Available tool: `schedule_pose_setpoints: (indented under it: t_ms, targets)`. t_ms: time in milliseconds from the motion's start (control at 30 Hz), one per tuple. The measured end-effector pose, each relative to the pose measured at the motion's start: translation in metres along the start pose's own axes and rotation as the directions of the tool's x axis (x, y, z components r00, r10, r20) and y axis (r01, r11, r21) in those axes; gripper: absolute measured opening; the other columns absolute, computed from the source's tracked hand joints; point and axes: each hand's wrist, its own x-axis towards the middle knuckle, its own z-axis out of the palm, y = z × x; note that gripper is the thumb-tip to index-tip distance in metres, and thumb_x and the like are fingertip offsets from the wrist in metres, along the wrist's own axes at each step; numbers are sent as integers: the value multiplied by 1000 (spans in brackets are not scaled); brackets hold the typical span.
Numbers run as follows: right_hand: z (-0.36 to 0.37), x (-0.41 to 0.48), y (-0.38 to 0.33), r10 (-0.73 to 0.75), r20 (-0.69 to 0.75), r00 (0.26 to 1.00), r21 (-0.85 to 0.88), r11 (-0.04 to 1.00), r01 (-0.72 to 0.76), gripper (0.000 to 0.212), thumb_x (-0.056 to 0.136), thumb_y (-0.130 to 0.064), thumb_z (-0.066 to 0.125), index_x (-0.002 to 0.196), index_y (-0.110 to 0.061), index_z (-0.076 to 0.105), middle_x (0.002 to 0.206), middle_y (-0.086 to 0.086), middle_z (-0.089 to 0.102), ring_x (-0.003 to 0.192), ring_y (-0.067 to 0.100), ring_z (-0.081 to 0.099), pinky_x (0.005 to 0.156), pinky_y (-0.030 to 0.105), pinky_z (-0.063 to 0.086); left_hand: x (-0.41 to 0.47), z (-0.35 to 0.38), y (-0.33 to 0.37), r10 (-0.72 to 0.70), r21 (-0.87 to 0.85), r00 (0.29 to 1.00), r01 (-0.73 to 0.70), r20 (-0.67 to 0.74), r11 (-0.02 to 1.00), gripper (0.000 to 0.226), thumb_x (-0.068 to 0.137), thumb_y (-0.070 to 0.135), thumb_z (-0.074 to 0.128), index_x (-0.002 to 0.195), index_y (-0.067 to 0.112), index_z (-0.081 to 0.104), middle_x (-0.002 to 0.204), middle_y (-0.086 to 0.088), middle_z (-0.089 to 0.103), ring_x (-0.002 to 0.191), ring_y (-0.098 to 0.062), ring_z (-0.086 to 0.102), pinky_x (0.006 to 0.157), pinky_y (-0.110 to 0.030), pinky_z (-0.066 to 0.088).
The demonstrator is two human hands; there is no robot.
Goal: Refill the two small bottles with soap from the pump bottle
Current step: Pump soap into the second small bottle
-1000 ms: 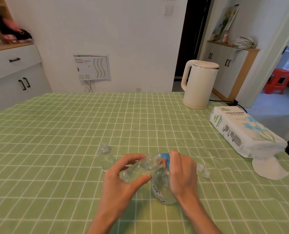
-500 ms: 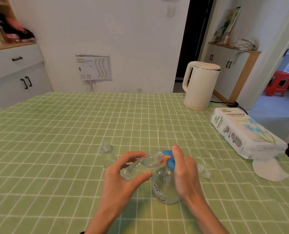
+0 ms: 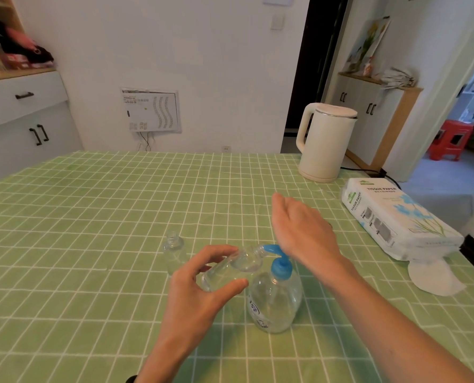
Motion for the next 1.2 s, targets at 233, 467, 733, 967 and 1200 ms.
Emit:
schedule_pose_setpoints:
  t_ms: [233,467,733,967,1200]
  targets:
    - [12,10,10,162,225,961,-38,987,-158,73,107,-49,18,95,-8,78,99,7,79,95,28,72,99,49,55,0,-2,-2,25,9,1000,-25,1,1000,42,67,43,85,108,43,74,111,22,78,109,-9,72,93,-28,49]
    - [20,6,14,202,240,949,-65,979,-192,63,105,-47,23,95,-15,76,100,5,77,98,28,70,102,49,52,-5,-2,-5,4,21,1000,-5,29,1000,41,67,47,84,107,46,73,112,22,78,110,-8,70,92,-20,47]
    - [2,8,2,66,208,976,107,990,-90,64,108,-43,28,79,-20,79,76,-8,80,85,14,76,97,45,57,-3,-5,-1,2,5,1000,-2,3,1000,44,65,48,83,108,44,73,111,23,78,109,-6,71,92,-28,46]
    - [6,11,-1,59,221,973,7,998,-62,66,107,-42,23,89,-13,79,91,1,80,94,25,74,99,48,55,-4,-1,-1,16,10,1000,-16,12,1000,43,66,44,85,108,44,74,111,23,78,109,-8,72,93,-28,47]
    - [18,9,7,124,263,957,31,990,-137,65,104,-42,24,83,-15,80,89,0,79,93,26,72,100,48,54,-4,-1,-6,27,27,1000,-27,12,999,42,67,45,84,107,48,73,111,24,78,109,-5,71,92,-17,49]
